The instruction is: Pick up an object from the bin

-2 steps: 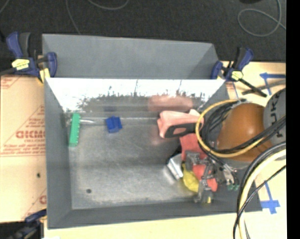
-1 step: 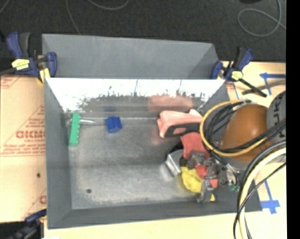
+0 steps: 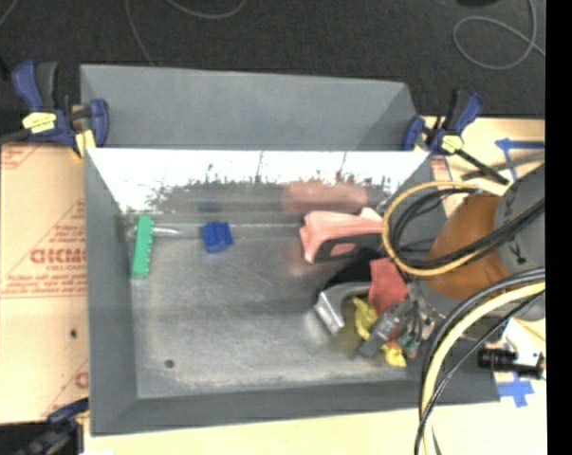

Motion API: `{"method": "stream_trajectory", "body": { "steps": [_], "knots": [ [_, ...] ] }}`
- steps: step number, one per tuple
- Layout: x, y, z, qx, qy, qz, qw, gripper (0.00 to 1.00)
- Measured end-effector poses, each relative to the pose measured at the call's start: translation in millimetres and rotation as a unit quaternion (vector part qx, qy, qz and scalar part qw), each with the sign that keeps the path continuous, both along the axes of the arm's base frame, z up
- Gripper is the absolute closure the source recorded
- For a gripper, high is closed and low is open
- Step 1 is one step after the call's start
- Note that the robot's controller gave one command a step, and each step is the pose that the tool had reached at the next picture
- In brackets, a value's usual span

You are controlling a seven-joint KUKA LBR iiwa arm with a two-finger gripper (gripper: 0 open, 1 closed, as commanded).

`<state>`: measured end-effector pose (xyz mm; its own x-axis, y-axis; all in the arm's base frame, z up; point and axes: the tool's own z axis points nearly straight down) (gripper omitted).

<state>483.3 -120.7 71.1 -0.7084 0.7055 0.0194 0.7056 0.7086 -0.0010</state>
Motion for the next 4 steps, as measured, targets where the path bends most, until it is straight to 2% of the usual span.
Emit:
{"method": "stream_trajectory", "body": {
  "steps": [1,2,4],
  "knots": [
    [0.1,0,0,0.0,0.0,0.001,1.0,1.0],
    [-4.7,-9,97,-0.001,-0.0008,0.006,1.0,1.0],
    [-4.6,-9,97,-0.001,-0.0008,0.006,1.0,1.0]
  ]
}}
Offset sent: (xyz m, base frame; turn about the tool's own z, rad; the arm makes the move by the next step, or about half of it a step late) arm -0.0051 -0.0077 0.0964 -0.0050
